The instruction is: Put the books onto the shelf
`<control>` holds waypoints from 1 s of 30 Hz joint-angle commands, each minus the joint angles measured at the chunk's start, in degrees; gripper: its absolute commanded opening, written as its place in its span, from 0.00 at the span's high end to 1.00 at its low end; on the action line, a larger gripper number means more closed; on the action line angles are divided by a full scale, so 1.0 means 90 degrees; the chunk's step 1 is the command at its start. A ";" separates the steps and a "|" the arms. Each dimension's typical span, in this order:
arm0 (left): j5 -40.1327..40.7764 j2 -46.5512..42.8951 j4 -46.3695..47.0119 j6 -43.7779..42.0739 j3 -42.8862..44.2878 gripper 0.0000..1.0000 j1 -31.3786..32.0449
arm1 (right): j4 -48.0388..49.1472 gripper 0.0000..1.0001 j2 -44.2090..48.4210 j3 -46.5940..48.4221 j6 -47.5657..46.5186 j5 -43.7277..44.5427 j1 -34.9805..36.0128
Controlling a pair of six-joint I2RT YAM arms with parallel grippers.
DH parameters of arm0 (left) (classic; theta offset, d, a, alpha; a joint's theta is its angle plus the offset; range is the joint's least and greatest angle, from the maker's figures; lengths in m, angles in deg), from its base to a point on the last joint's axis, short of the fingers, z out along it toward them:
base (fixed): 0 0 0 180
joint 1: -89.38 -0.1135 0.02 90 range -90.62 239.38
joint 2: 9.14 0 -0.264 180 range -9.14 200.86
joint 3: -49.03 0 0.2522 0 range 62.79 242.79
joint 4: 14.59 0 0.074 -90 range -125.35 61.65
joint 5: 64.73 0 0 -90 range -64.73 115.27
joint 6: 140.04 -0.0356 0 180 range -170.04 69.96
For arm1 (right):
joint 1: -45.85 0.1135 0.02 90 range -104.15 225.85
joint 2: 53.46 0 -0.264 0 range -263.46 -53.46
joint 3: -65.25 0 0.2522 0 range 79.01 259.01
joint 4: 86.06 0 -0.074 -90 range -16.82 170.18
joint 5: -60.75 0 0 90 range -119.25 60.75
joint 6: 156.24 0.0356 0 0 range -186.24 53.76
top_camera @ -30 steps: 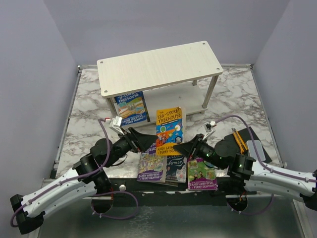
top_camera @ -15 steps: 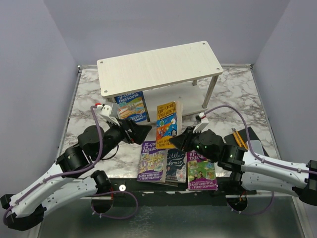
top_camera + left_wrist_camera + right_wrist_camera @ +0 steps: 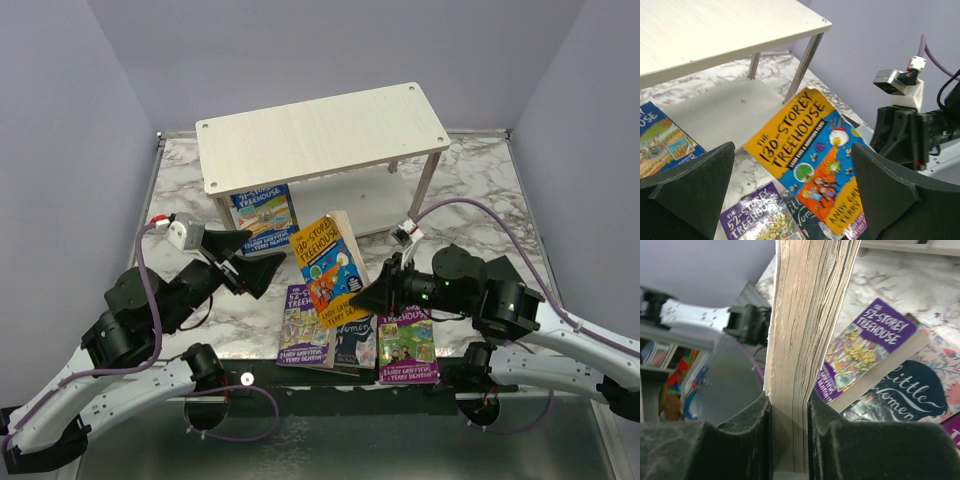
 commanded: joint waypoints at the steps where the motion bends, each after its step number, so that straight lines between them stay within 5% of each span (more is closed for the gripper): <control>1: 0.0283 -0.0449 0.0590 -0.0594 -0.0407 0.01 -0.0010 | -0.0117 0.99 0.0205 0.0624 -0.0444 -0.1115 -0.0003; 8: 0.0241 -0.0820 0.0723 -0.0862 -0.0595 0.01 -0.0008 | 0.0246 0.99 -0.0212 0.1753 -0.0681 -0.0641 -0.0001; 18: 0.0029 -0.1040 0.0628 -0.0654 -0.0702 0.01 -0.0008 | -0.0102 0.99 -0.2394 0.4739 -0.1412 0.1103 -0.0024; 30: -0.0407 -0.0888 0.0395 -0.0325 -0.0495 0.01 -0.0008 | -0.0535 0.99 -0.5082 0.7910 -0.0822 -0.1590 -0.1767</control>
